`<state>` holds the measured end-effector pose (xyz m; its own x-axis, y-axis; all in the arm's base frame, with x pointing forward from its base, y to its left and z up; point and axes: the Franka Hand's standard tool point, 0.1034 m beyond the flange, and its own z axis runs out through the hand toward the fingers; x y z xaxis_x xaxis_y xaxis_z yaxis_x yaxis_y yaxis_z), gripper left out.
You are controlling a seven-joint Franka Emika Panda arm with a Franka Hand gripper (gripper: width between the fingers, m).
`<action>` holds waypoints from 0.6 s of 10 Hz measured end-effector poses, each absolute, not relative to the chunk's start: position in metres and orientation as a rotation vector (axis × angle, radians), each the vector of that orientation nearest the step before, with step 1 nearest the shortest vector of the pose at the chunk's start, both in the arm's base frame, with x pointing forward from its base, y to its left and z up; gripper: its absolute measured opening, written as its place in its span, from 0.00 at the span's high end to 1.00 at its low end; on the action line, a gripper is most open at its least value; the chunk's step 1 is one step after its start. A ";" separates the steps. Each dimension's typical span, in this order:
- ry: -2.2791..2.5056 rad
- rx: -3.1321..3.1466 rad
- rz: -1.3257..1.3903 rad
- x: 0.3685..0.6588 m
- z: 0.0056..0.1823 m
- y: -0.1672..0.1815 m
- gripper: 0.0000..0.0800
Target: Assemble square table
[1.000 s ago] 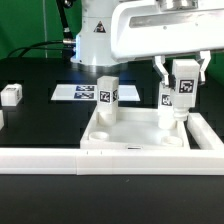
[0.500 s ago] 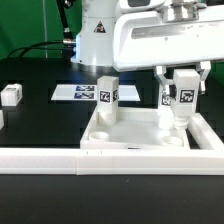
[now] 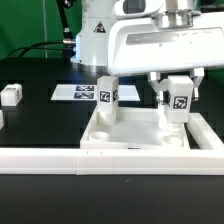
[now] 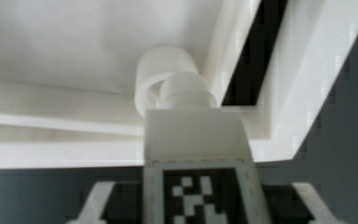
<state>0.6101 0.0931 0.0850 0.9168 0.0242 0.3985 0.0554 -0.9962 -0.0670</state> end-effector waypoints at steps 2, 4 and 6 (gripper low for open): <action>-0.061 -2.998 -0.635 0.616 0.080 0.093 0.64; -0.062 -2.992 -0.673 0.620 0.080 0.092 0.64; -0.075 -2.994 -0.679 0.621 0.080 0.091 0.64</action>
Offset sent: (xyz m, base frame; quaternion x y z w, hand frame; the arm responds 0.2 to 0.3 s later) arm 0.0071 -0.0003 -0.0104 -0.0036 0.0119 -0.0016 0.9999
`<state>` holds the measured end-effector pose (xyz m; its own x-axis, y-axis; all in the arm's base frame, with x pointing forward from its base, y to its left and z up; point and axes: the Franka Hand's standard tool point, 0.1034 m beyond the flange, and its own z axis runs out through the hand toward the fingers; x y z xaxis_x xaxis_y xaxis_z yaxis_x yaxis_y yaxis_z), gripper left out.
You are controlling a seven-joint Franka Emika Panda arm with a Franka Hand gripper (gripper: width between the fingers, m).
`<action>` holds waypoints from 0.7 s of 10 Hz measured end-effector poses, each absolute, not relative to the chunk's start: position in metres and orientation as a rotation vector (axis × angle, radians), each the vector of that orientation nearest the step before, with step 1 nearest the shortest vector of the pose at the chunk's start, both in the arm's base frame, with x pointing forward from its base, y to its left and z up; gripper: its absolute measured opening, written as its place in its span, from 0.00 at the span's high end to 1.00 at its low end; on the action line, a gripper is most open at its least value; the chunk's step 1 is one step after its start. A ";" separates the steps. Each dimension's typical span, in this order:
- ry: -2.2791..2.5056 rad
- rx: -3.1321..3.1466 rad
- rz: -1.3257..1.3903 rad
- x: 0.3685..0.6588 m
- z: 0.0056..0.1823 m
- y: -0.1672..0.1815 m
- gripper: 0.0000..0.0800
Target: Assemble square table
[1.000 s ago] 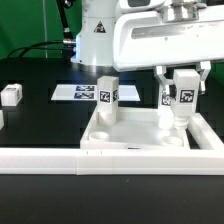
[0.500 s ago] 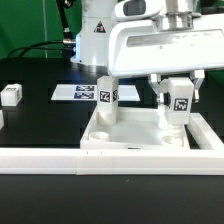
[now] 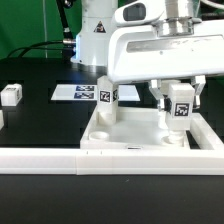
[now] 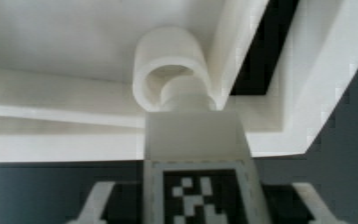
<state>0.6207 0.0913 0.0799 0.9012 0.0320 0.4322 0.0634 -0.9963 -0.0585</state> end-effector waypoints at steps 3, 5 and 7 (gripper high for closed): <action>-0.083 -2.989 -0.717 0.623 0.080 0.089 0.64; -0.085 -2.991 -0.716 0.623 0.080 0.088 0.64; -0.097 -2.992 -0.717 0.622 0.080 0.088 0.64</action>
Offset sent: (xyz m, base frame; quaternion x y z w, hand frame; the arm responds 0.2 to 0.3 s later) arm -0.0100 -0.0026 -0.0021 -0.0054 -0.0323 0.0077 0.9994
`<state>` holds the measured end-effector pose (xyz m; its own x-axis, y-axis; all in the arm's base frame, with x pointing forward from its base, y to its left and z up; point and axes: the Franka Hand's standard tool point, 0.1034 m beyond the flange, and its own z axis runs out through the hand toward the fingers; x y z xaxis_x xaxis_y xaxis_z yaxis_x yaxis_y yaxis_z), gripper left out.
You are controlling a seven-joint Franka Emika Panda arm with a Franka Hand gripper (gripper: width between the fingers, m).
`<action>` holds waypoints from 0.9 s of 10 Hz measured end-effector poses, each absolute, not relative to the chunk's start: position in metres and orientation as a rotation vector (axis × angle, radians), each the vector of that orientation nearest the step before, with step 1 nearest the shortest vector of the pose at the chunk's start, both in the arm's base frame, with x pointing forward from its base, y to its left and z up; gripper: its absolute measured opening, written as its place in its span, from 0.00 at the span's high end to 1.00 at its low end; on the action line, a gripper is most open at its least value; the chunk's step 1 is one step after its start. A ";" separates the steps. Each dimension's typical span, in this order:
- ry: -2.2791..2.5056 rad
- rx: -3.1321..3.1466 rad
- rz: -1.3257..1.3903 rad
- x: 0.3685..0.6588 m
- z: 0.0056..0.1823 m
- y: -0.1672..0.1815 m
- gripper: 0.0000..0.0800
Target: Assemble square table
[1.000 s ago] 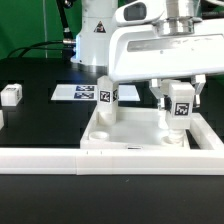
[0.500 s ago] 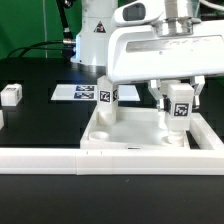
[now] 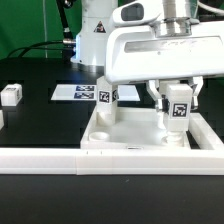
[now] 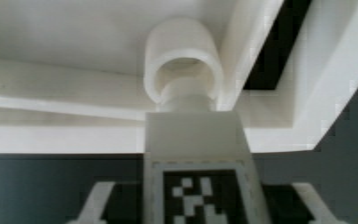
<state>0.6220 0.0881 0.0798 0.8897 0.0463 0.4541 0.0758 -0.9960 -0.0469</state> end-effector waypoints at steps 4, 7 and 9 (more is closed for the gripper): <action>-0.106 -2.993 -0.717 0.620 0.080 0.089 0.64; -0.112 -2.999 -0.702 0.616 0.075 0.087 0.64; -0.112 -3.002 -0.691 0.614 0.071 0.087 0.64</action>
Offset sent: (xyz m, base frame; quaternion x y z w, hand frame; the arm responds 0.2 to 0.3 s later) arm -0.0125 0.0015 0.0003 0.0042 -0.0064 0.0039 1.0000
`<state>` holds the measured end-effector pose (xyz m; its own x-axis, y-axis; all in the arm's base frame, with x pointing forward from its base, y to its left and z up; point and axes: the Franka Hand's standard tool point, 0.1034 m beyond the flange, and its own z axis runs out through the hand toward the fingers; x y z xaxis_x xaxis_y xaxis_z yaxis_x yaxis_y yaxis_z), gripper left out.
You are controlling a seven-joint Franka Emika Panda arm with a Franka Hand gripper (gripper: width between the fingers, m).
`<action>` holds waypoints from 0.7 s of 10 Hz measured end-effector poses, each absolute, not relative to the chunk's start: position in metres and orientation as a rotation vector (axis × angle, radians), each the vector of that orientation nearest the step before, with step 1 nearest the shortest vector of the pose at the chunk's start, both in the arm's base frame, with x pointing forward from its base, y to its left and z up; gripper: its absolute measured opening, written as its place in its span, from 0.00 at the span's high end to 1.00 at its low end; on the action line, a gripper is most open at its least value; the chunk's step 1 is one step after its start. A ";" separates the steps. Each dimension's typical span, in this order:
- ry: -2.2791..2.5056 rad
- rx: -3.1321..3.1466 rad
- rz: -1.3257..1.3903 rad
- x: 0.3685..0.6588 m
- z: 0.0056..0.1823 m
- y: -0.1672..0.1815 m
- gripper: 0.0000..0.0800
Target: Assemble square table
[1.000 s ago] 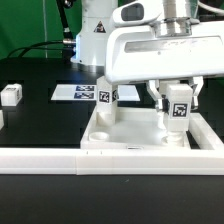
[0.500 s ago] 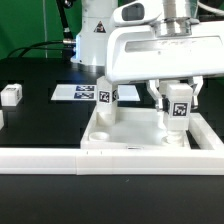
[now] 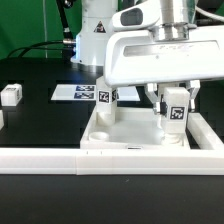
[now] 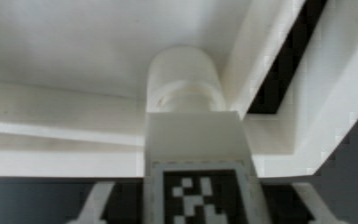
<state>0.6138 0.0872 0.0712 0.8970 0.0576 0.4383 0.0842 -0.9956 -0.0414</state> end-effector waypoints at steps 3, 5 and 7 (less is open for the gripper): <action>-0.122 -2.989 -0.740 0.619 0.067 0.094 0.64; -0.115 -2.980 -0.769 0.620 0.067 0.098 0.64; -0.118 -2.979 -0.771 0.620 0.068 0.099 0.64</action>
Offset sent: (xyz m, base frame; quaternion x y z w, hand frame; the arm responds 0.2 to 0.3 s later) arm 0.0090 0.0170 -0.0188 0.0032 0.0084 0.0217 0.9997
